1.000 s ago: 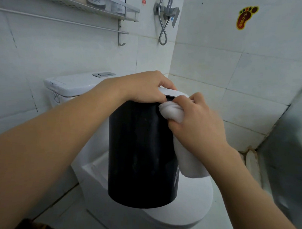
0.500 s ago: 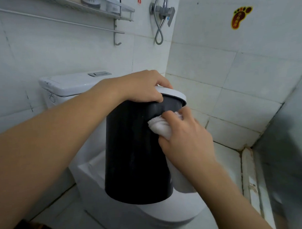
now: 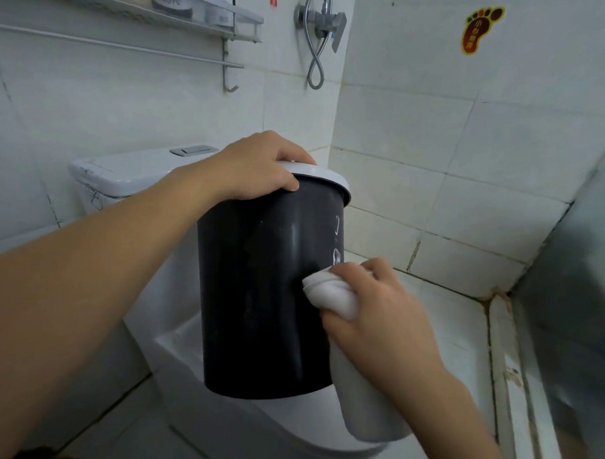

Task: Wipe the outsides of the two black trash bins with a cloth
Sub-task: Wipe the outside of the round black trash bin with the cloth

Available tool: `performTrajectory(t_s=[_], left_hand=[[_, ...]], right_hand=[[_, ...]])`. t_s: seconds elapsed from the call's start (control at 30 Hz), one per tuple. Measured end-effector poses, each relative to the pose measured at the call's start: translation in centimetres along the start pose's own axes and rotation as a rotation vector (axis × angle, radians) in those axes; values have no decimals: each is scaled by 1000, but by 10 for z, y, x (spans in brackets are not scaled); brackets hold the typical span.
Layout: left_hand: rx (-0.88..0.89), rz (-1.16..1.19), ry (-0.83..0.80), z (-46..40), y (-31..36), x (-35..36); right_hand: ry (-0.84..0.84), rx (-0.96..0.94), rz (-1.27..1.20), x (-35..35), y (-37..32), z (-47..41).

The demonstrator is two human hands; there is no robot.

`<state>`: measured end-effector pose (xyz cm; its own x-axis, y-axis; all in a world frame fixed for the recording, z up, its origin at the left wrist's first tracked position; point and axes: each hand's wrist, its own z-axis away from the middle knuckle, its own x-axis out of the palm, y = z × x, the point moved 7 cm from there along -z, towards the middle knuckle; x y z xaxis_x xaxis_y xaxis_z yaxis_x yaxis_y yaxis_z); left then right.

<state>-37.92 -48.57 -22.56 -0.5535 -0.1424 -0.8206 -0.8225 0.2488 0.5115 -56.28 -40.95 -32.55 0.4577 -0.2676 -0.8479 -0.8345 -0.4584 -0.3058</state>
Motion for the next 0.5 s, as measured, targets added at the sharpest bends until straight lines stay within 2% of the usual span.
performTrajectory(t_s=[0.07,0.2,0.33,0.5], left_hand=[[17,34,21,-3,-4,-1],[32,60,29,-10,-8,-4],[-3,-59,20,-17,-4,-4],[21,-241,-74,-14,14,1]], right_hand=[[79,30,-70,-7,11,-6],[113,77,-104,-7,29,-8],[102,102,-104,-4,37,-10],[125,85,-113,-10,36,-15]])
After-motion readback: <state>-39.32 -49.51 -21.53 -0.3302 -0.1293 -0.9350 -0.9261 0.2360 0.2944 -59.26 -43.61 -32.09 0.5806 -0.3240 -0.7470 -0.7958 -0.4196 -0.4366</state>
